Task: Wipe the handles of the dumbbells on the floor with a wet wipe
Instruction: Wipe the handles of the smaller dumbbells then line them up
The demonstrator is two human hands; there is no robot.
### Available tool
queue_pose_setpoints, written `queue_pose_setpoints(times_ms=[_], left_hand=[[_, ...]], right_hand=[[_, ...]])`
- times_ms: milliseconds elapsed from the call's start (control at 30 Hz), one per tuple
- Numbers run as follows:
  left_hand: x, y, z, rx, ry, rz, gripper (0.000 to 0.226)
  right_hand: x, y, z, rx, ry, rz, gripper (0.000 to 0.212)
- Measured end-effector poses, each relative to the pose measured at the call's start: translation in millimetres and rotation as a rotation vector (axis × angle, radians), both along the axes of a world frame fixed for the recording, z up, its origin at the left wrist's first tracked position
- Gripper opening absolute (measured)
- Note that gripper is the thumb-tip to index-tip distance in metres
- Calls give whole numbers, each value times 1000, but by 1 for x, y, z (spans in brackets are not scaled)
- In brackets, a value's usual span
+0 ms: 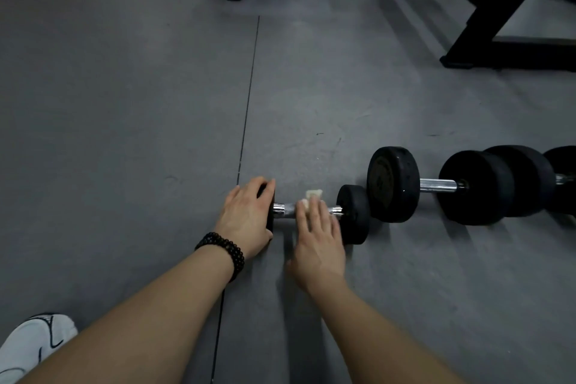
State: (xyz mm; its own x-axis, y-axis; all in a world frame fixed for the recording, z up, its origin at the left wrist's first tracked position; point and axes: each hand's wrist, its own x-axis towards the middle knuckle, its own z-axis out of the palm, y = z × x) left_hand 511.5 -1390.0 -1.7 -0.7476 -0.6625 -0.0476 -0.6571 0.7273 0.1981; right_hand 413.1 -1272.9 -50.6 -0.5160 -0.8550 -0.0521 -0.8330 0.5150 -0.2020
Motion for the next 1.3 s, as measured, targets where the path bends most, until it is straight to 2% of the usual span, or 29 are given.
queue_pose_setpoints(times_ms=[67, 100, 200, 233, 300, 367, 433, 533, 600, 667, 733, 833, 900, 1000, 1067, 1133, 1200, 1300], left_hand=[[0, -1, -4, -2, 15, 4, 100], [0, -2, -6, -5, 26, 3, 99], [0, -1, -11, 44, 59, 40, 95], [-1, -1, -10, 59, 77, 50, 92], [-1, 1, -10, 21, 91, 35, 84], [-1, 3, -12, -94, 103, 15, 79], [-4, 4, -12, -169, 121, 35, 76], [-13, -4, -7, -126, 101, 49, 78], [-16, -14, -6, -81, 76, 36, 87], [-16, -20, -6, -22, 72, 28, 92], [-18, -20, -7, 4, 78, 31, 92], [-19, -15, -8, 7, 90, 51, 92], [-18, -15, -8, 16, 81, 49, 92], [-19, -18, -6, 55, 82, 44, 90], [-20, -18, -6, 68, 88, 54, 89], [-20, -18, -5, 87, 94, 64, 87], [-21, -19, -3, 89, 93, 69, 85], [-21, -23, -1, 106, 70, 43, 87]], right_hand=[[-4, 1, -3, -24, -23, -73, 93], [-2, -1, -3, -40, -43, -30, 93], [10, -8, -5, -19, -31, 260, 93], [6, -7, -9, -49, 24, 245, 88], [-8, -2, -15, -138, 72, -1, 74], [-13, -2, -19, -121, 100, -127, 74], [3, -15, -17, -116, 21, -38, 84], [14, -29, -16, -62, 67, 225, 76], [-9, -27, -13, -52, 85, 138, 65], [-28, -19, -9, -64, 124, -42, 67], [-26, -22, -2, -18, 44, -40, 74], [-14, -33, 5, 26, -47, 107, 85], [-22, -29, 4, 25, 16, 96, 81], [-33, -17, 1, -32, 120, -54, 70], [-19, -27, 5, -31, -20, -54, 81], [-1, -40, 5, -31, -162, 92, 87], [-1, -38, 6, -24, -104, 194, 87], [-32, -14, 0, 56, 75, 74, 85]])
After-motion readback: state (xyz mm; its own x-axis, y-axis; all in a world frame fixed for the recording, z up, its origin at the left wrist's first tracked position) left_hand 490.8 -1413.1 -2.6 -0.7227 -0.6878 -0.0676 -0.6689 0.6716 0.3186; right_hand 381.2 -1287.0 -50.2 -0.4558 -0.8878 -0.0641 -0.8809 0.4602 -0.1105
